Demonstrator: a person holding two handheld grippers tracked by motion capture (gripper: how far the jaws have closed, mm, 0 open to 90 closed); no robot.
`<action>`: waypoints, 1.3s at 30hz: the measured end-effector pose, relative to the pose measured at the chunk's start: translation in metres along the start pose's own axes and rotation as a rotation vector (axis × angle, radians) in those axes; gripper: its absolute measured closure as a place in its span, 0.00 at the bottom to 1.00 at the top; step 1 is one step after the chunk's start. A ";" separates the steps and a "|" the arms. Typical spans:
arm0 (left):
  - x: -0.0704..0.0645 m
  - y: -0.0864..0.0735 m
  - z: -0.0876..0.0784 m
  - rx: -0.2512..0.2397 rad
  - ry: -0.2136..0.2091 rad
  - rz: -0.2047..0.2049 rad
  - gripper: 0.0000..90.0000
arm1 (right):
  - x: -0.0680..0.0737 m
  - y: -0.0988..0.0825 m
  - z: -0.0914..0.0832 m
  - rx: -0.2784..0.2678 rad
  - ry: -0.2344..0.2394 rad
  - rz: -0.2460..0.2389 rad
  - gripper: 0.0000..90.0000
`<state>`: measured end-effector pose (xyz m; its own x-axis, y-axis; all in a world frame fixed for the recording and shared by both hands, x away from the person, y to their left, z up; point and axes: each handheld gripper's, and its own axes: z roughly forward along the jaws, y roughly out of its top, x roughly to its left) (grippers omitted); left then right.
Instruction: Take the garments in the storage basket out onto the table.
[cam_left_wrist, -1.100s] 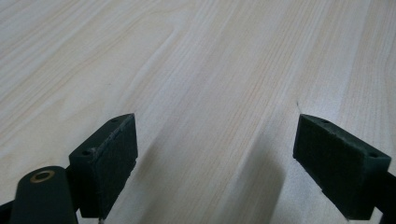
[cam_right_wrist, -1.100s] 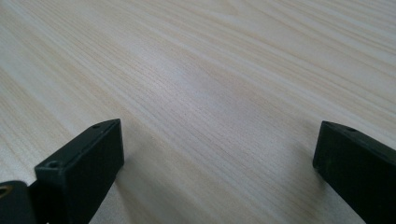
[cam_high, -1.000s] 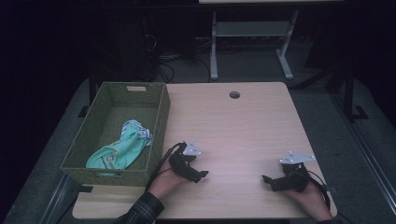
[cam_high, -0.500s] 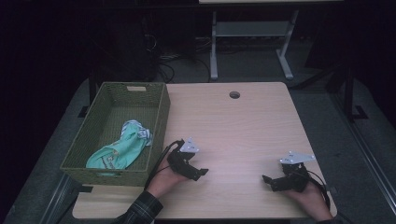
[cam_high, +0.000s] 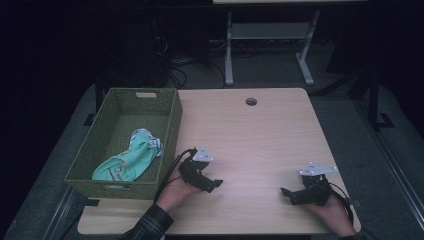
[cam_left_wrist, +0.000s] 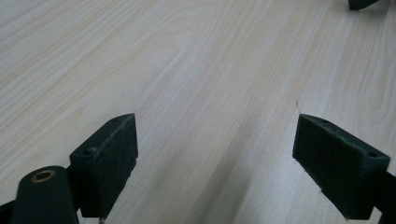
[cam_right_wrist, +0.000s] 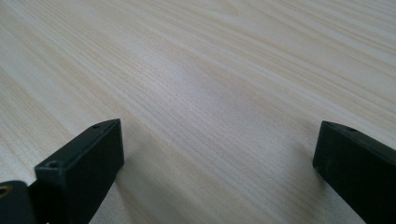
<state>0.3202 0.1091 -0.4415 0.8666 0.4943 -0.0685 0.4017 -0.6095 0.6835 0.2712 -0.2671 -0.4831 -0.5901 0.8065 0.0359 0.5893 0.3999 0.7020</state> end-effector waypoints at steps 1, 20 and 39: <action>0.000 0.000 0.000 0.000 0.000 0.000 0.15 | 0.000 0.000 0.000 0.000 0.000 0.000 0.02; -0.001 0.010 -0.010 0.004 0.004 0.000 0.15 | 0.000 0.000 0.000 0.000 0.000 0.000 0.02; 0.001 0.021 -0.022 -0.001 0.000 -0.007 0.15 | 0.000 0.000 0.000 0.000 0.000 0.001 0.02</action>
<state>0.3226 0.1104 -0.4116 0.8637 0.4986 -0.0731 0.4074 -0.6055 0.6836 0.2711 -0.2671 -0.4831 -0.5897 0.8068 0.0365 0.5897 0.3993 0.7020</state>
